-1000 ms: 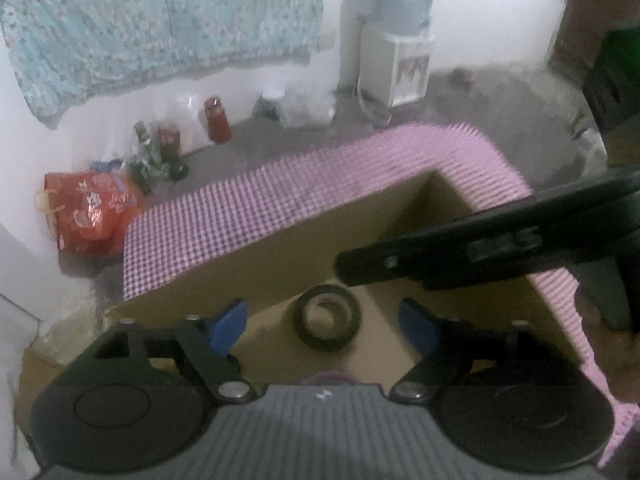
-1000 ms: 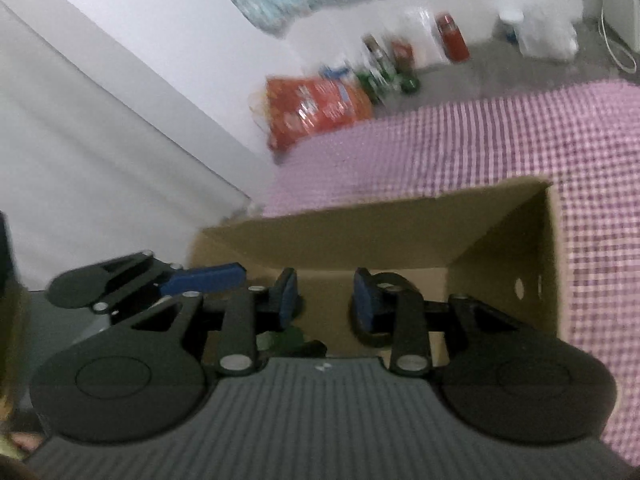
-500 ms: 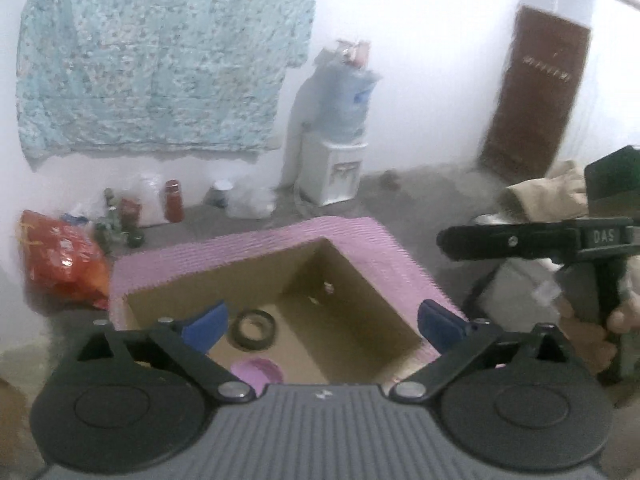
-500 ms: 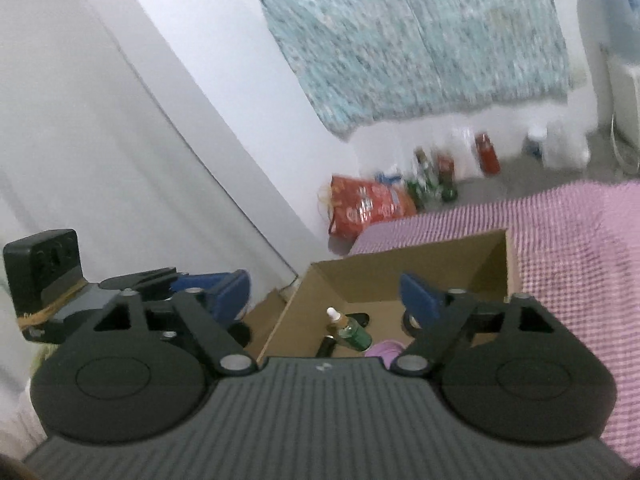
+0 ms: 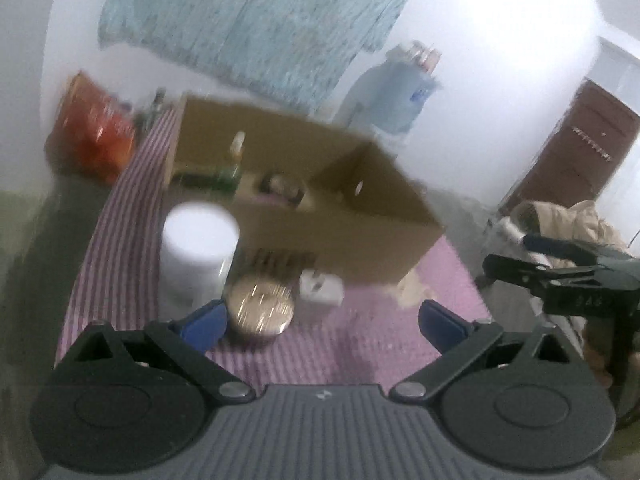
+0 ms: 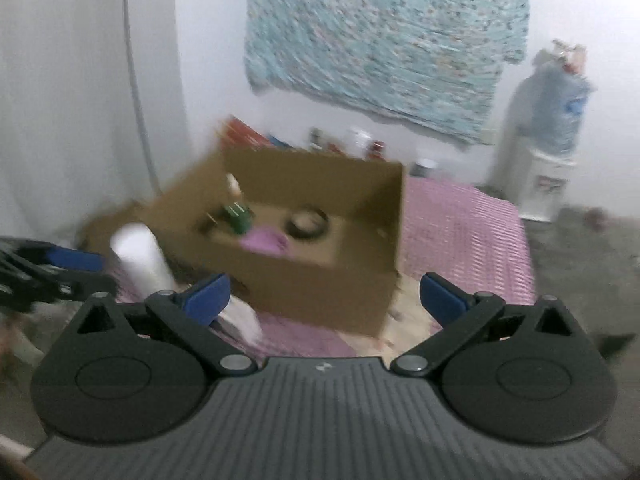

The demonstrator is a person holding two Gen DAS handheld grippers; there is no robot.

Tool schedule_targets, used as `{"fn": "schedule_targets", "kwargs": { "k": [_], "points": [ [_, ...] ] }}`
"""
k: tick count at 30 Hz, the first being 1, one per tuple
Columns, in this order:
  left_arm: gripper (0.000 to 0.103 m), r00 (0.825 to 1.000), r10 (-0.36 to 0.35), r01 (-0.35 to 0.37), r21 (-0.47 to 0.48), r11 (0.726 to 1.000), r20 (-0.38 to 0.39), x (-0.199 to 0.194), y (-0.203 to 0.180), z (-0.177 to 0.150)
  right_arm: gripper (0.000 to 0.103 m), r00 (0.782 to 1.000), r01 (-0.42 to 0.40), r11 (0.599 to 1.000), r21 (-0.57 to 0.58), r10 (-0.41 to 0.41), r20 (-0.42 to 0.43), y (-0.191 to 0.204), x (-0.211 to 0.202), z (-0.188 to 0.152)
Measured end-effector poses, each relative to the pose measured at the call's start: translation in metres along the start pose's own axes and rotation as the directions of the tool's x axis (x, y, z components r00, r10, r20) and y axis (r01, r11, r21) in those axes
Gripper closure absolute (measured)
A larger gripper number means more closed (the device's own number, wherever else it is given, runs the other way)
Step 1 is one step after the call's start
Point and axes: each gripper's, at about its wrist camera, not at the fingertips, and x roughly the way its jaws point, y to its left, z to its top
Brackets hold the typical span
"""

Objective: Organize rigid objects
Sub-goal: 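Move the right gripper down to the white plug charger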

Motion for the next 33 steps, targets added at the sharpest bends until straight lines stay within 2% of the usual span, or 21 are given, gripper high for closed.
{"fn": "schedule_targets", "kwargs": {
  "k": [3, 5, 10, 16, 20, 23, 28, 33],
  "points": [
    [0.0, 1.0, 0.011, -0.011, -0.001, 1.0, -0.023, 0.008, 0.006, -0.006, 0.001, 0.996, 0.09, 0.993, -0.07, -0.09, 0.003, 0.024, 0.012, -0.012],
    [0.0, 1.0, 0.013, -0.013, 0.01, 1.0, -0.027, 0.007, 0.007, -0.01, 0.001, 0.992, 0.122, 0.988, -0.098, -0.122, 0.001, 0.036, 0.017, -0.015],
    [0.0, 0.999, 0.037, -0.037, 0.036, 0.999, -0.016, 0.005, 0.011, -0.015, 0.001, 0.993, 0.113, 0.989, -0.1, -0.114, -0.012, 0.044, 0.019, -0.015],
    [0.0, 1.0, -0.026, 0.026, -0.001, 1.0, -0.001, 0.002, 0.021, -0.023, 0.001, 1.0, -0.014, 0.999, 0.051, 0.014, -0.002, 0.021, 0.014, -0.01],
    [0.0, 0.999, -0.013, 0.012, 0.022, 1.0, 0.034, 0.001, 0.019, -0.031, 0.001, 0.993, -0.12, 0.98, 0.158, 0.118, 0.023, 0.016, 0.018, -0.009],
    [0.0, 0.999, -0.036, 0.036, 0.014, 0.999, 0.001, 0.008, 0.019, -0.032, 0.001, 0.986, -0.168, 0.967, 0.192, 0.164, 0.037, 0.017, 0.023, -0.008],
    [0.0, 0.999, -0.004, 0.006, 0.044, 0.999, -0.032, 0.019, 0.014, -0.031, 0.001, 0.968, -0.251, 0.934, 0.256, 0.245, 0.056, 0.017, 0.035, -0.009],
    [0.0, 0.998, 0.061, -0.057, 0.171, 0.984, -0.018, 0.029, -0.007, -0.031, 0.001, 0.956, -0.286, 0.905, 0.315, 0.292, 0.03, 0.014, 0.056, -0.011]
  ]
}}
